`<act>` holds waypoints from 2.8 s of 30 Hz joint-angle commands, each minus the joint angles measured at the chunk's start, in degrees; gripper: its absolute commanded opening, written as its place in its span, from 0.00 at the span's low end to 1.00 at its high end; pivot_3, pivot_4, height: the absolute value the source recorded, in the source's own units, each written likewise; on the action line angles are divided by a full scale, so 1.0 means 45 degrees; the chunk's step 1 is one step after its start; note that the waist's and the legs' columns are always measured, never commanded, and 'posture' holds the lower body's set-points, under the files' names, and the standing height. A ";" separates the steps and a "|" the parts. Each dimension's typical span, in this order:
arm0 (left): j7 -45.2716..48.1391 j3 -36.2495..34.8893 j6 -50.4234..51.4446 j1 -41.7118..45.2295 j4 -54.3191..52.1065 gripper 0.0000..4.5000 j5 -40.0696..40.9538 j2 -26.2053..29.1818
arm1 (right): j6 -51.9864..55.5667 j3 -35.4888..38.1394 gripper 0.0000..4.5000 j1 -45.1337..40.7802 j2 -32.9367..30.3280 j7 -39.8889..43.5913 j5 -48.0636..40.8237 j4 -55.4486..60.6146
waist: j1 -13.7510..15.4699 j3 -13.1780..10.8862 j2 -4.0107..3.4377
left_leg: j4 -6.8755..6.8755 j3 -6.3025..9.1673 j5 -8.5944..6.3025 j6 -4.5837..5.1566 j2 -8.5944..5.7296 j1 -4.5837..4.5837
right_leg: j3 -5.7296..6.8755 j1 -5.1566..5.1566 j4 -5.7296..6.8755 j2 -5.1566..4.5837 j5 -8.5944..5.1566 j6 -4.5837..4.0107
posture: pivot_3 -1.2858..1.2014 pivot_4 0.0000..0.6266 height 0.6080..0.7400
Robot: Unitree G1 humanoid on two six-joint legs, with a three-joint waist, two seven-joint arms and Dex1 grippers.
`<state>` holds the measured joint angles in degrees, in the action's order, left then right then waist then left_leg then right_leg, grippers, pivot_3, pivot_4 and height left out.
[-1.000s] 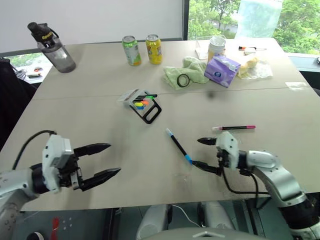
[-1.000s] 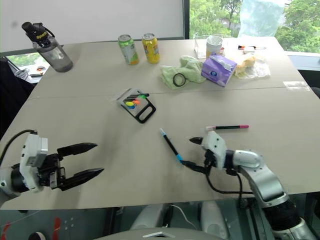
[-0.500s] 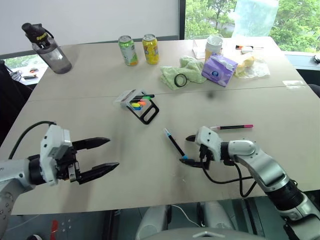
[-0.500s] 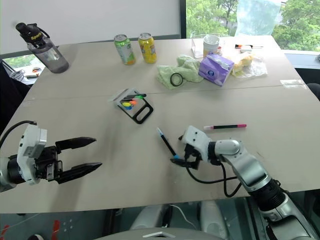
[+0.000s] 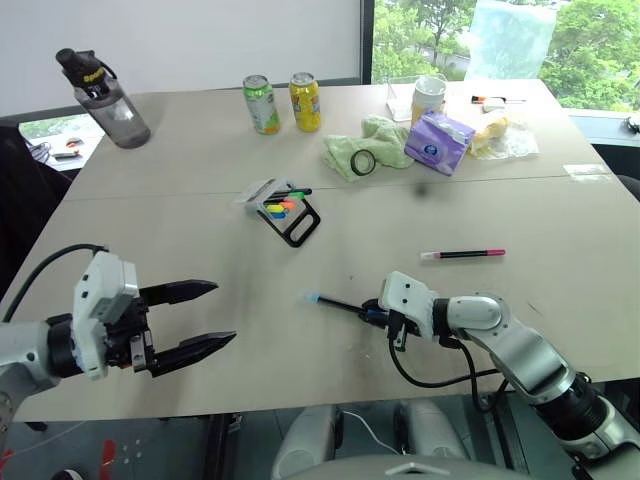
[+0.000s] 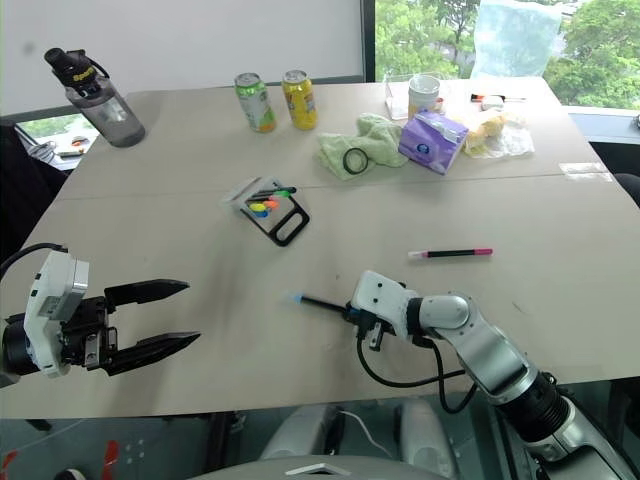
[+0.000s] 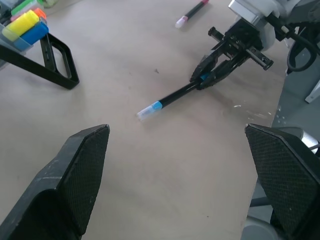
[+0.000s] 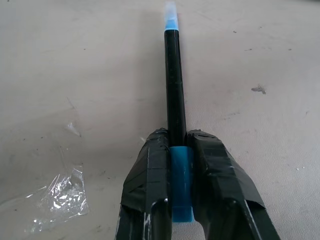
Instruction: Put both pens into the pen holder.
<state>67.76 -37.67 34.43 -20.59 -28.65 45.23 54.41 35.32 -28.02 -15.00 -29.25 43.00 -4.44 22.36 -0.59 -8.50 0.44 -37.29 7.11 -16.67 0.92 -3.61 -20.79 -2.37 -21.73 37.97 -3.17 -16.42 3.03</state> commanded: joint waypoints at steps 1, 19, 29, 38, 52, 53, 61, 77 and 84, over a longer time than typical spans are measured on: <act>0.0016 0.0069 -0.0194 0.0242 -0.0057 1.00 0.0131 -0.0116 | 0.0922 0.0695 0.00 0.0260 -0.0389 -0.0917 0.0675 -0.0843 | -0.0001 0.0004 0.0005 | -0.0001 0.0000 0.0007 -0.0013 -0.0001 -0.0001 | -0.0001 0.0000 -0.0001 0.0000 0.0000 0.0000 | 0.52 0.24 1.00; -0.7451 0.1820 0.2315 0.3169 -0.0095 1.00 0.5317 -0.5537 | -0.2557 0.2859 0.00 0.0768 0.1441 0.0365 -0.2580 0.0102 | -0.0099 -0.0019 0.0005 | -0.0003 0.0003 0.0017 -0.0029 0.0002 -0.0037 | -0.0012 -0.0019 -0.0007 0.0007 0.0003 0.0005 | 0.52 0.24 1.00; -1.0326 0.4362 0.2315 0.4462 -0.0420 1.00 0.6638 -0.7458 | -0.2993 0.3219 0.00 0.0265 0.2009 0.0725 -0.3745 0.0204 | -0.0057 -0.0021 0.0017 | -0.0011 0.0006 0.0021 -0.0036 -0.0003 -0.0038 | -0.0005 -0.0021 -0.0002 0.0013 0.0003 0.0005 | 0.52 0.24 1.00; -1.0299 0.4990 0.1939 0.4752 -0.0162 0.53 0.6848 -0.7843 | -0.2813 0.3157 0.00 0.0262 0.2025 0.0805 -0.4214 0.0465 | -0.0040 -0.0021 0.0017 | -0.0011 0.0004 0.0025 -0.0042 -0.0003 -0.0039 | -0.0005 -0.0021 -0.0004 0.0016 0.0002 0.0005 | 0.52 0.24 1.00; -0.9340 0.5830 0.1195 0.5190 0.0186 0.00 0.4281 -0.7105 | -0.2247 0.3544 0.72 0.0293 0.1362 0.0515 -0.4292 0.0771 | -0.0034 -0.0022 0.0016 | -0.0009 0.0009 0.0027 -0.0045 -0.0005 -0.0042 | -0.0001 -0.0023 -0.0007 0.0019 0.0002 0.0004 | 0.52 0.24 1.00; -0.9241 0.5902 0.0933 0.5336 0.0098 0.00 0.3861 -0.7039 | -0.2286 0.3939 0.82 0.0551 0.0956 0.0735 -0.4379 0.0633 | -0.0028 -0.0022 0.0017 | -0.0009 0.0005 0.0027 -0.0045 -0.0006 -0.0042 | -0.0001 -0.0021 -0.0009 0.0018 0.0002 0.0004 | 0.52 0.24 1.00; -0.7886 0.7414 -0.2396 0.6677 -0.0328 0.00 -0.1569 -0.5750 | -0.4080 0.7171 0.82 0.1960 -0.0688 0.2433 -0.5588 -0.0896 | 0.0083 -0.0038 0.0026 | -0.0010 0.0013 0.0027 -0.0043 -0.0014 -0.0063 | 0.0006 -0.0022 -0.0023 0.0012 0.0002 0.0004 | 0.52 0.24 1.00; -0.8747 1.0284 -0.8420 0.7687 0.0173 0.00 -1.2488 -0.3908 | -0.3615 0.9500 0.82 0.2403 -0.1143 0.4531 -0.9482 -0.0762 | -0.0025 -0.0059 0.0014 | 0.0001 0.0005 0.0025 -0.0038 -0.0007 -0.0069 | -0.0006 -0.0023 -0.0027 0.0012 0.0002 0.0006 | 0.52 0.24 1.00; -0.9401 1.0115 -0.9153 0.7754 0.0569 0.00 -1.4176 -0.3973 | -0.3485 0.9536 0.82 0.2087 -0.1159 0.4447 -0.9671 -0.0954 | 0.0139 -0.0075 0.0010 | -0.0006 0.0011 0.0025 -0.0036 -0.0005 -0.0076 | 0.0005 -0.0024 -0.0023 0.0008 0.0003 0.0007 | 0.52 0.24 1.00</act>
<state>27.05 9.26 -5.08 13.35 -25.87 -16.81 36.82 19.89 14.05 -5.50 -33.74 62.37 -47.60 17.12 0.04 -8.83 0.49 -37.31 7.16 -16.56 0.76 -3.63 -21.15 -2.34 -21.85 37.86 -3.13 -16.40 3.06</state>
